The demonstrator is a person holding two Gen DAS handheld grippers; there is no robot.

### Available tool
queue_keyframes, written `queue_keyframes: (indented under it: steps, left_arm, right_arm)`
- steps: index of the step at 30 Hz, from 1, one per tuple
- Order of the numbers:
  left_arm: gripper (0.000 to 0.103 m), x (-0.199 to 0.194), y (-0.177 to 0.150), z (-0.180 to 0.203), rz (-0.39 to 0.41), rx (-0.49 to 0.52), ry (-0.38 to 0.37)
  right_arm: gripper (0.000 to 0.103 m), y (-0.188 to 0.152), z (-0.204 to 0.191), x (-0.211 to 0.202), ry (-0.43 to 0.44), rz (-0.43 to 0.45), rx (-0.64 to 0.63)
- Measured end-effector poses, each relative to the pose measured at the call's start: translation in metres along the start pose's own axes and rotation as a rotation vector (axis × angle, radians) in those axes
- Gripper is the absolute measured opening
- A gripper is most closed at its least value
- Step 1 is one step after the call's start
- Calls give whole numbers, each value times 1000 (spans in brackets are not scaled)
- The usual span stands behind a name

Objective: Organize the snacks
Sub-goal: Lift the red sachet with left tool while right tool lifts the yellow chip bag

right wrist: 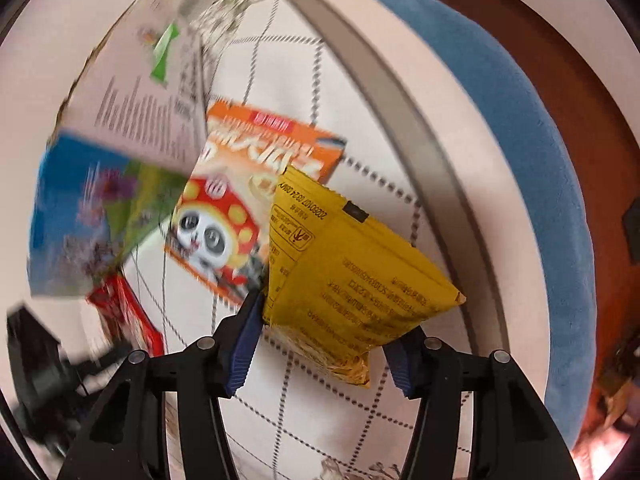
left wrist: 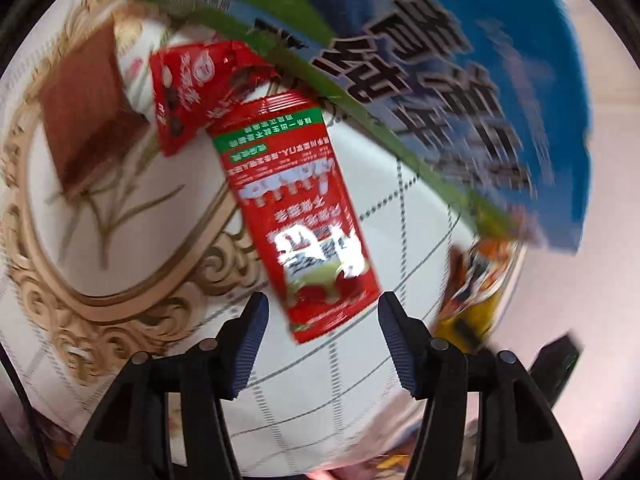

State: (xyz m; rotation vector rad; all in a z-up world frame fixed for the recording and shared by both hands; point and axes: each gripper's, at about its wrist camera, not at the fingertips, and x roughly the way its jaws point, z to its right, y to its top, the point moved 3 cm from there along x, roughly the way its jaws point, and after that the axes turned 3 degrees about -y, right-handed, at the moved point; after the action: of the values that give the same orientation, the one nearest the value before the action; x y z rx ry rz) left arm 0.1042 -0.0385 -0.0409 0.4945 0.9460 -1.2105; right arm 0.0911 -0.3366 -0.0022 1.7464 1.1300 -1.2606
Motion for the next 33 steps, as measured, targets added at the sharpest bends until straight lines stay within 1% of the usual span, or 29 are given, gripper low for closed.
queue_keyframes:
  steps: [3,4,5,6,9,10,11,12,14,15,17,19,21,22,23,24,27,29,31,33]
  left_arm:
    - [55,8,10,2,-16,-40,-5]
    - [57,9,3,5,-16,-55,-3]
    - [61,12,4,3,-13,-67,-5]
    - [61,22,13,-10,-9,-78,-7]
    - [61,21,8,-12,39,-125,-43]
    - [61,7,-2,-21,65,-136,-49]
    - [66,4,-2,-19,82,-135,-46]
    - [67,5,2,-18,76,-130,-32]
    - [67,10,7,-16,61,-139,-2]
    - [67,17,16,-27,62,-145,2]
    - [67,28,18,-28,66,-145,31]
    - [67,41,17,-23,61,-115,57]
    - [67,55,15,-14,42,-36,127]
    - [67,66,10,-7,40,-9,151]
    - [67,67,6,-6,34,33,184]
    - [67,70,4,-4,28,58,201]
    - [67,71,-11,-11,3,156,273]
    - [67,74,-27,-20,-35,238,327]
    - [67,72,-41,-29,-66,288,358]
    - [67,67,-50,-36,-79,302,354]
  right_arm:
    - [57,-11,-7,3,-26,-3,-49]
    - [57,-15,-10,4,-28,-9,-62]
    - [57,-19,-11,5,-28,-13,-70]
    - [57,-22,-12,5,-26,-16,-73]
    - [57,-29,-13,6,-24,-23,-80]
    - [57,-30,-12,7,-21,-25,-78]
    - [57,-31,-11,7,-21,-26,-77]
    - [57,-32,-11,8,-21,-26,-74]
    - [57,-32,-14,9,-27,-27,-76]
    - [57,-33,-15,10,-32,-25,-79]
    - [57,-33,-17,10,-38,-25,-87]
    - [57,-36,-19,10,-46,-28,-100]
    - [57,-38,-25,12,-53,-31,-113]
    - [57,-40,-26,13,-56,-33,-122]
    - [57,-42,-30,13,-59,-35,-127]
    - [57,-44,-31,13,-61,-38,-135]
    - [57,-54,-36,15,-80,-47,-178]
    - [57,-62,-38,16,-97,-59,-218]
    - [57,-69,-43,21,-112,-99,-272]
    - [57,-72,-43,20,-94,-110,-268]
